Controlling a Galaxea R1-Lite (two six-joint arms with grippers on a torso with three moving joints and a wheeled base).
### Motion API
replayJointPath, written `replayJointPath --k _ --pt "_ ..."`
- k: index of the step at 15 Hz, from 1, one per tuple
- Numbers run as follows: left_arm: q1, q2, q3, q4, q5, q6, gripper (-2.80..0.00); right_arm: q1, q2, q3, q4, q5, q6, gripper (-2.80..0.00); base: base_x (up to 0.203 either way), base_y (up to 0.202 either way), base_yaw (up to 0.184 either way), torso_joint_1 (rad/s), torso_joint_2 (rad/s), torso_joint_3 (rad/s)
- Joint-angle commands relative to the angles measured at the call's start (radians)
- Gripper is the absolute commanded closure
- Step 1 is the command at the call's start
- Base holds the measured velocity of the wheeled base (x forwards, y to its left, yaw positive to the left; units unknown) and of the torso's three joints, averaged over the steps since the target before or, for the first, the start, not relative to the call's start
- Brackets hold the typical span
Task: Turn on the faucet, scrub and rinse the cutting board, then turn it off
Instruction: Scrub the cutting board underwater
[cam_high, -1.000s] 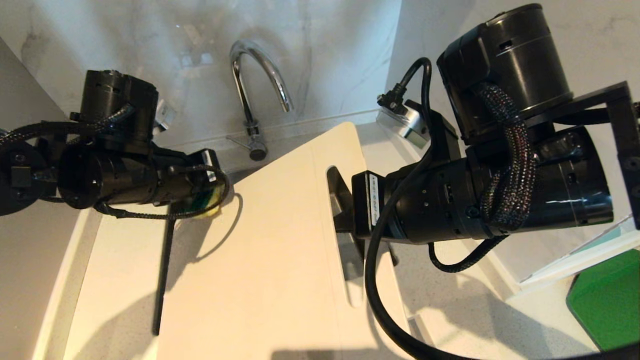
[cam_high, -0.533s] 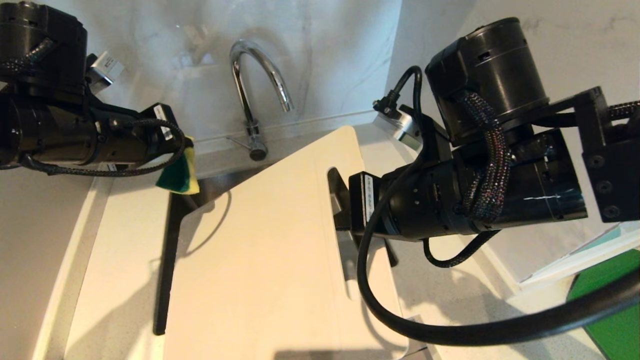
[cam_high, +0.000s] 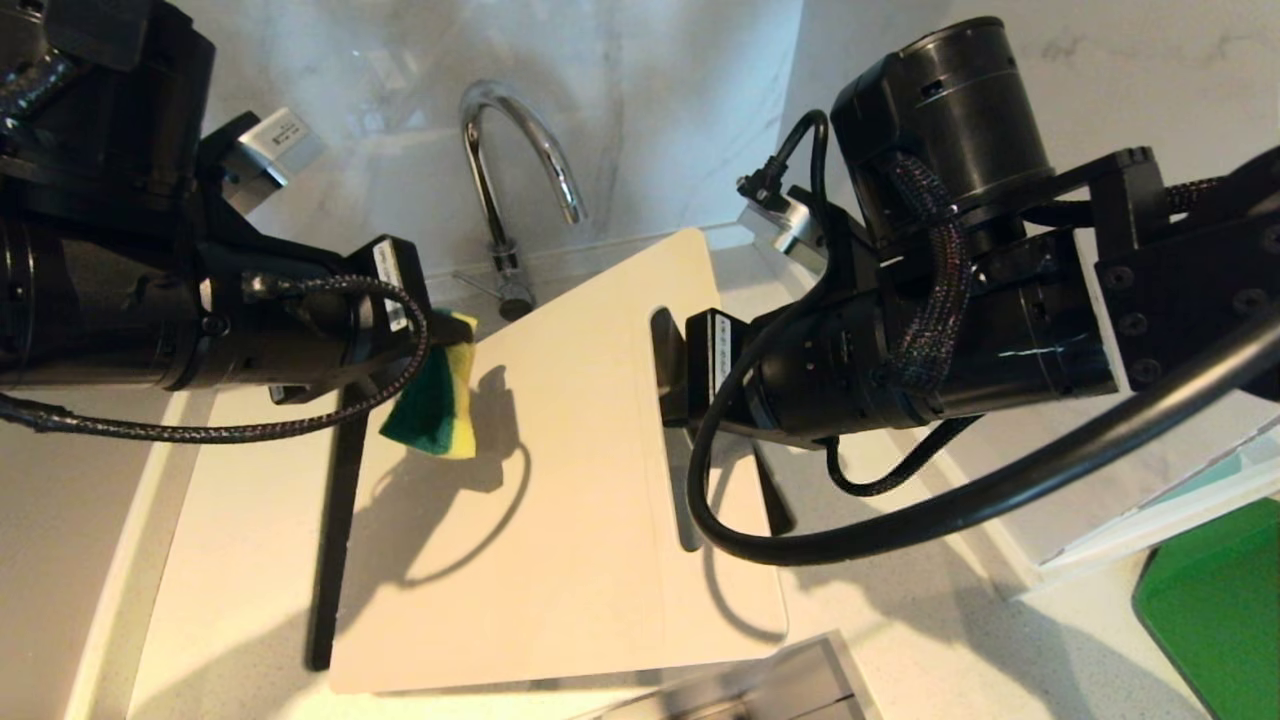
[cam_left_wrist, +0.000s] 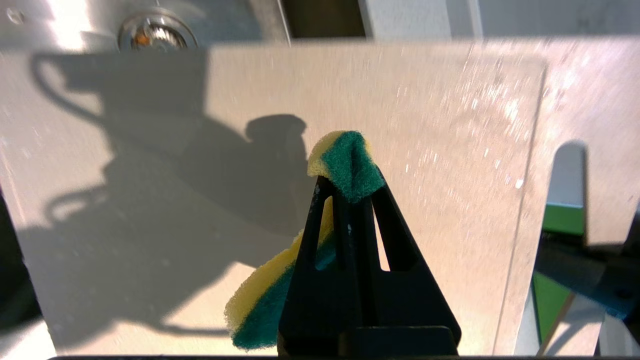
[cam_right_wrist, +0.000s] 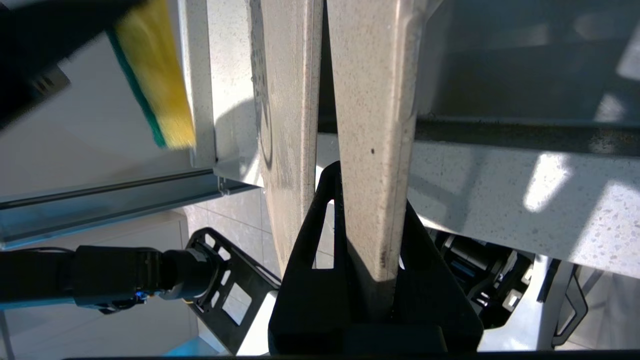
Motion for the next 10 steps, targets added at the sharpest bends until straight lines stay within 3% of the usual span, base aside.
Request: replayJointPath --k 1,10 --pt "-0.013 0.024 0.021 0.0 -0.002 -0.033 0.0 -0.007 0.013 -0.014 0.002 0.002 0.003 0.0 0.0 0.0 0.0 0.0 0.0 0.0" --pt "0.049 0.092 0.133 -0.1 0.005 -0.042 0.0 -0.018 -0.001 -0.065 0.011 0.005 0.006 0.0 0.0 0.0 0.0 0.0 0.0 0.0"
